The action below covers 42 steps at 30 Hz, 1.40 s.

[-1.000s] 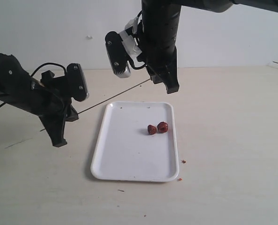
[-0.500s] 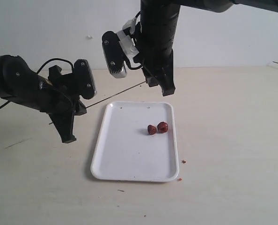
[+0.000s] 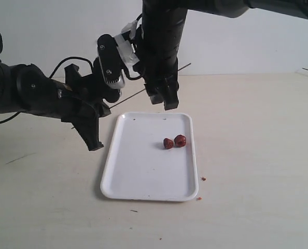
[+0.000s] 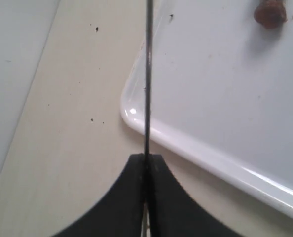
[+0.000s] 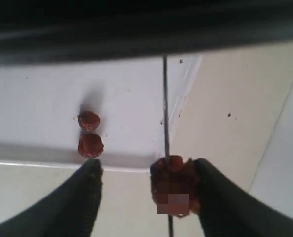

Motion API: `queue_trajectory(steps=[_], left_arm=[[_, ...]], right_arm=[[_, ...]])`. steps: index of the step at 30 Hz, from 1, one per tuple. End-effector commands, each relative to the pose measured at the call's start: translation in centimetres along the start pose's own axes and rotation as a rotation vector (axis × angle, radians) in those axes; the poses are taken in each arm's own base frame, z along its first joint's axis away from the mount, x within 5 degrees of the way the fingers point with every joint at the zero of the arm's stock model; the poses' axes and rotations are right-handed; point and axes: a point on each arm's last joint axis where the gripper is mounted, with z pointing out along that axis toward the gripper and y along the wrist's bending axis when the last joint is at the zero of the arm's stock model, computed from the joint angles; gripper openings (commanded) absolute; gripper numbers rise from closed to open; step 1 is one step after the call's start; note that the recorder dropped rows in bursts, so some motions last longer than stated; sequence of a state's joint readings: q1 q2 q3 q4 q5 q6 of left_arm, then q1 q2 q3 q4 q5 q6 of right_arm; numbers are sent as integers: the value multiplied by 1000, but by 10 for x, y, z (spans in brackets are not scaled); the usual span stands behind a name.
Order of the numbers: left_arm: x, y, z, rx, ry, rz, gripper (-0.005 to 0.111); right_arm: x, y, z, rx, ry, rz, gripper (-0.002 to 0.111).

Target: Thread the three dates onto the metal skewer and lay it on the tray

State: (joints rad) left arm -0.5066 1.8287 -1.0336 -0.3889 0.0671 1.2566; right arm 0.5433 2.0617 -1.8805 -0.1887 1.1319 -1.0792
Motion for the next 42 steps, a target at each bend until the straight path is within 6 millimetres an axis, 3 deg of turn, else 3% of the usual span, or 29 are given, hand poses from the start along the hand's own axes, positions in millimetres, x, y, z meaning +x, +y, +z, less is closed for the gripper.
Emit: queue_trajectory(steps=[1,18,25,31,38,42], left_arm=[[-3,2,-1,-19,-13,-41,0],[-3,2,-1,-18,-13,-46,0],[5,4,-1,5,12,-49,0],[28,10,-3,84,84,-81,0],[52,15,-7,164,158,-184,0],[64,20,-10,183,187,-229,0]], right_arm=[[-2,-2,-2,30,-15,38,72],[12,-9,-41,156,38,115,72],[38,-15,-49,195,152,201,72],[79,-19,-44,109,148,426,72],[80,-16,-32,-47,-25,565,72],[71,-11,-10,-132,-56,550,72]])
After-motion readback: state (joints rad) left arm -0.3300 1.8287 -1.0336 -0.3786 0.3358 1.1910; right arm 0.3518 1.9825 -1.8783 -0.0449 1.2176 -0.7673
